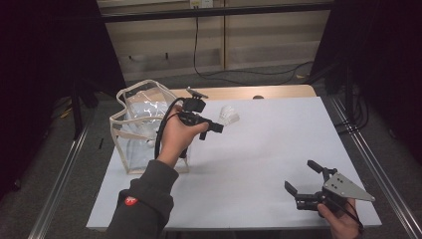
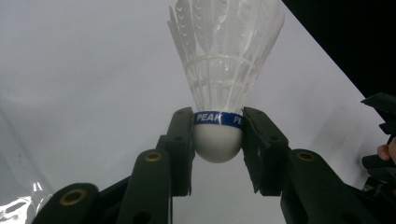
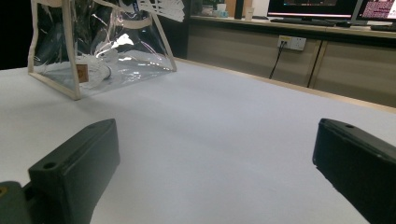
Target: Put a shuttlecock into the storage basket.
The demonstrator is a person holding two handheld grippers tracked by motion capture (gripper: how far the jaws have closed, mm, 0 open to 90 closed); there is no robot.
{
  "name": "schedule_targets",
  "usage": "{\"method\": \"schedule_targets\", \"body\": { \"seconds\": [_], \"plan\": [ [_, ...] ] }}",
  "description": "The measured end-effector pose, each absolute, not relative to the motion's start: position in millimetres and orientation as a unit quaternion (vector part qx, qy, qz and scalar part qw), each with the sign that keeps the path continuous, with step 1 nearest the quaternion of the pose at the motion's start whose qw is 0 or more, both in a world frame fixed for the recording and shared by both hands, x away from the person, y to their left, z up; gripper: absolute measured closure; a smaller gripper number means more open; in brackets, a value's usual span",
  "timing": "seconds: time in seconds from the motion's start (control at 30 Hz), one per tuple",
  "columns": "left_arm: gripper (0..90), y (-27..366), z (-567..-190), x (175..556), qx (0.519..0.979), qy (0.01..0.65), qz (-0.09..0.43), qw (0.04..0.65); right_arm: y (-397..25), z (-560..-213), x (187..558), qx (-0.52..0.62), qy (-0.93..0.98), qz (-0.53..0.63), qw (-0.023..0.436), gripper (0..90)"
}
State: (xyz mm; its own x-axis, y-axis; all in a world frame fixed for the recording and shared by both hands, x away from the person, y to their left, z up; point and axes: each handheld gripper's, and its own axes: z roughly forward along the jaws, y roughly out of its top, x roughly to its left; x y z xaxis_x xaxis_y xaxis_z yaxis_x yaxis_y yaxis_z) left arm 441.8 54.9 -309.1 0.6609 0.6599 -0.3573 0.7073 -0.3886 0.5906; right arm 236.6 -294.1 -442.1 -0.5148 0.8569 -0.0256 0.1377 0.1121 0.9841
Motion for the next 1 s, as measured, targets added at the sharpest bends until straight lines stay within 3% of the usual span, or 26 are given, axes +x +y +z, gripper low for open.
{"method": "schedule_targets", "body": {
  "seconds": [1.0],
  "plan": [
    [65.1,66.9,-285.6,442.4,0.825,0.423,-0.036,0.372,-294.0,-441.9,236.6,0.371,0.670,0.556,0.324,0.5]
  ]
}}
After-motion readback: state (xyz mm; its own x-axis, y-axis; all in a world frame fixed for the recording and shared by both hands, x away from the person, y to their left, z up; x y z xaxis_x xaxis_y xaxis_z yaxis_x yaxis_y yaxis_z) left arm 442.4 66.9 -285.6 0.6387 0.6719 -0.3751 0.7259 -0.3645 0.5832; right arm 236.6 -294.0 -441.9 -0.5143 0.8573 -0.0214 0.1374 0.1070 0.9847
